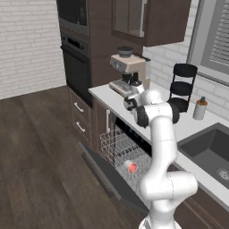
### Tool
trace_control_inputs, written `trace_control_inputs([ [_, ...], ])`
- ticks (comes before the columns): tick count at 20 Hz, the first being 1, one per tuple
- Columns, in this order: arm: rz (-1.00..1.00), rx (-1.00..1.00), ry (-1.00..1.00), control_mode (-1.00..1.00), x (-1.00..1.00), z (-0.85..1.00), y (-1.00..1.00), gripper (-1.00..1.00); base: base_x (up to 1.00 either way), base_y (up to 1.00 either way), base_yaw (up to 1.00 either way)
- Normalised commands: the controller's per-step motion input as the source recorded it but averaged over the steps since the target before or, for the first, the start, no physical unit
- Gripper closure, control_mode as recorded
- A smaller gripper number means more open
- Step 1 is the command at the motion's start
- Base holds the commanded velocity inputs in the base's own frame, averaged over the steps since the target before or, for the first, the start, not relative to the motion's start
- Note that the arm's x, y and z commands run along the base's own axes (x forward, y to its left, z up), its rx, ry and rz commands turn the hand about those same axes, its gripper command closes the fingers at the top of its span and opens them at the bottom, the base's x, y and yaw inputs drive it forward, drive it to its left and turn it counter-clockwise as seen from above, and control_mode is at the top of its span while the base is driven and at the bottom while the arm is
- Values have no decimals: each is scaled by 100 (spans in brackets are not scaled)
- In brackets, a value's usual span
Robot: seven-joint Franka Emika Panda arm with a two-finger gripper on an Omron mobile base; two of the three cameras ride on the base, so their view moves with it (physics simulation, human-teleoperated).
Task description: Pick up the cup and bowl from the counter, place them in the dishwasher, and close the dishwasher door.
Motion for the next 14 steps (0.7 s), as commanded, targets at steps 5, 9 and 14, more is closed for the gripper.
trace_control_inputs([
  [5,0,1,0,-100,7,-43,5,100,0,0,0],
  [9,0,0,0,-100,-13,-48,28,100,0,0,0],
  [14,0,0,0,-100,-33,-30,35,100,0,0,0],
])
